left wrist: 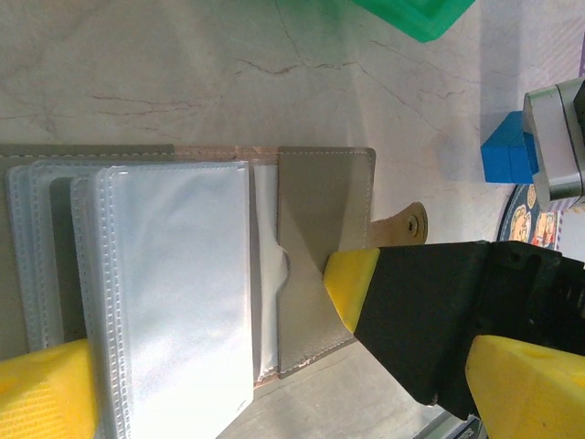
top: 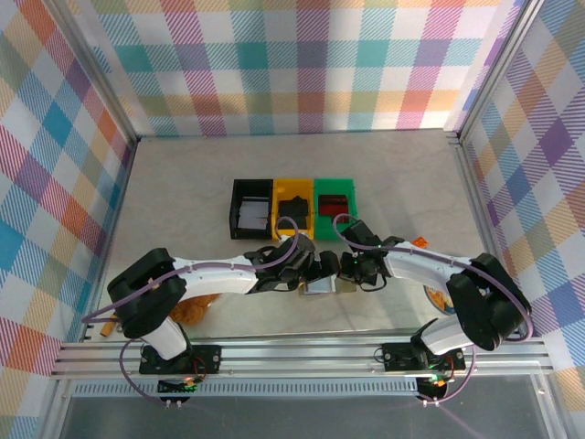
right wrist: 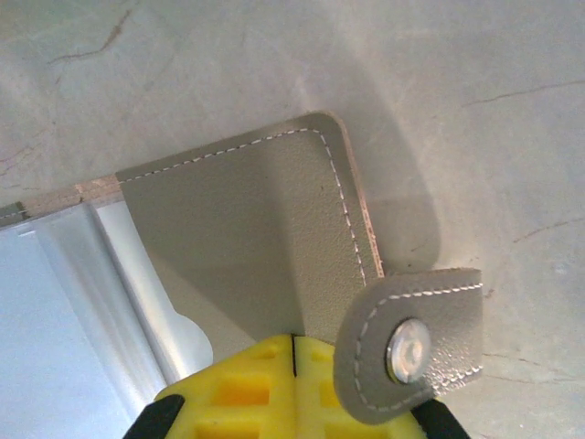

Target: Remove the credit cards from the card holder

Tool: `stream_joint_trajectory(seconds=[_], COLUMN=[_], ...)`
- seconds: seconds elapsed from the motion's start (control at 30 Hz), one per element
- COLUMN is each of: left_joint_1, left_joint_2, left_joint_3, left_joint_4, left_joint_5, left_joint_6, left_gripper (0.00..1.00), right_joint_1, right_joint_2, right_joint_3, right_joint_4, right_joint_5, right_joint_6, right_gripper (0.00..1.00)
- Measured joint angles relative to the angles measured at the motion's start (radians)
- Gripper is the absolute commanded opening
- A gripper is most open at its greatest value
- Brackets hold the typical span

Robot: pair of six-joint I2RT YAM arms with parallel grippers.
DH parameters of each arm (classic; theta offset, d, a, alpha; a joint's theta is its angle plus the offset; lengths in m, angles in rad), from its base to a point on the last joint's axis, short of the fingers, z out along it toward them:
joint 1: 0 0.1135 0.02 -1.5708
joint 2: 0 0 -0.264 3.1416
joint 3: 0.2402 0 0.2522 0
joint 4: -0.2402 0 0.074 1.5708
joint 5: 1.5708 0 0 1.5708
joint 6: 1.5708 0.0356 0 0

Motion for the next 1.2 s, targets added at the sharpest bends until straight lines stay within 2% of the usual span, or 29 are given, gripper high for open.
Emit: stream_joint_trajectory(seconds=[0.23, 0.43, 1.2], left_joint_1=[0.000, -0.008, -0.033], left_joint_2=[0.002, 0.001, 0.019], left_joint_3=[0.025, 0.094, 0.096], left_joint_4=[-0.021, 0.032, 0.121], left_joint_5=[0.003, 0.012, 0.059], left_joint_6=[-0.002, -0.010, -0.019], left_gripper=[1.00, 1.00, 1.00], right_joint_1=[-0.004, 0.003, 0.009], right_joint_2=[-0.002, -0.010, -0.138], right_joint_3=[-0.003, -0.007, -0.045], right_joint_4=[-0.004, -0.003, -0.019], right_joint_5=[-0.006, -0.035, -0.047], right_joint_6=[0.005, 0.002, 0.010], right_gripper=[0.00, 0.00, 0.00])
